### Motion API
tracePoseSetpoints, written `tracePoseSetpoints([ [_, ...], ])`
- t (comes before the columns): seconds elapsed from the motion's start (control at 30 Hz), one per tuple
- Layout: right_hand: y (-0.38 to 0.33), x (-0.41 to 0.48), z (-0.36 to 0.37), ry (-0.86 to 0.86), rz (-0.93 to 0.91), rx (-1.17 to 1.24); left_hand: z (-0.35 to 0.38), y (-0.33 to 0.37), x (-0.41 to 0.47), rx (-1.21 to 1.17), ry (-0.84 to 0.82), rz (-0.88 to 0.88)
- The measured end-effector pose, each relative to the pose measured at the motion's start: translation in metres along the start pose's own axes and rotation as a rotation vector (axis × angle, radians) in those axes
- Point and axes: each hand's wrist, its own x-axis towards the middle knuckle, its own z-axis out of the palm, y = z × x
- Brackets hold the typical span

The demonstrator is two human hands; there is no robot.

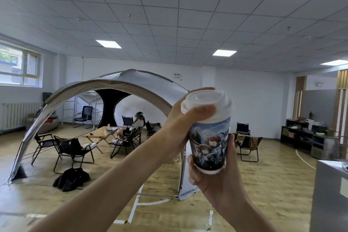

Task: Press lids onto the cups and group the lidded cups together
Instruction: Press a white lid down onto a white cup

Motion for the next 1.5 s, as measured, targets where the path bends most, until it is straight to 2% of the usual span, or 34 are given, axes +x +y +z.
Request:
tracePoseSetpoints([
  [0.07,0.003,0.002,-0.003,0.051,0.026,0.054,-0.001,-0.004,-0.001,0.045,0.013,0.036],
  [0.17,0.003,0.001,-0.015,-0.031,0.202,0.107,-0.005,0.001,-0.006,0.051,-0.107,0.002],
  [0.23,0.003,0.001,-0.02,-0.035,0.262,0.081,-0.005,-0.002,-0.007,0.084,-0.099,0.018],
  [0.33,0.005,0.008,-0.015,0.092,0.136,0.106,0.002,-0.012,-0.01,0.185,0.032,0.103],
  [0.4,0.004,0.009,-0.014,0.13,0.087,0.113,0.003,-0.016,-0.014,0.203,0.004,0.111],
  [0.53,0.002,0.0,-0.026,0.062,0.329,-0.033,0.002,-0.012,-0.02,0.264,-0.153,0.067],
  [0.57,0.002,0.0,-0.025,0.068,0.317,-0.023,0.003,-0.013,-0.021,0.275,-0.145,0.08],
  [0.7,0.01,0.005,-0.025,0.181,0.067,0.047,0.009,-0.016,-0.02,0.265,-0.06,0.103],
  [0.73,0.009,0.006,-0.03,0.163,0.119,0.06,0.009,-0.015,-0.019,0.25,-0.075,0.071],
  [0.8,0.005,0.002,-0.037,0.057,0.345,0.02,0.005,-0.013,-0.019,0.217,-0.176,-0.011],
  [0.87,0.004,-0.003,-0.038,0.037,0.423,-0.06,0.003,-0.012,-0.02,0.188,-0.218,-0.041],
  [0.9,0.003,-0.004,-0.033,0.069,0.373,-0.06,0.002,-0.014,-0.019,0.177,-0.195,-0.027],
  [1.0,0.005,-0.004,-0.021,0.194,0.06,-0.064,0.005,-0.018,-0.017,0.114,-0.066,0.006],
  [1.03,0.004,-0.005,-0.019,0.189,0.036,-0.057,0.005,-0.019,-0.017,0.099,-0.045,-0.001],
  [1.17,-0.01,-0.016,-0.012,0.053,0.275,-0.082,0.006,-0.016,-0.02,0.074,-0.056,-0.078],
  [1.27,-0.007,-0.014,-0.011,0.065,0.073,-0.223,0.005,-0.013,-0.014,0.005,0.107,-0.082],
  [1.33,-0.002,-0.012,-0.005,0.073,-0.024,-0.261,0.001,-0.008,-0.011,-0.112,0.153,-0.105],
  [1.4,-0.003,-0.014,0.003,0.095,-0.017,-0.256,-0.004,-0.004,-0.01,-0.205,0.14,-0.141],
  [1.5,-0.016,-0.022,0.015,0.09,0.113,-0.073,-0.01,-0.005,-0.009,-0.212,0.136,-0.137],
])
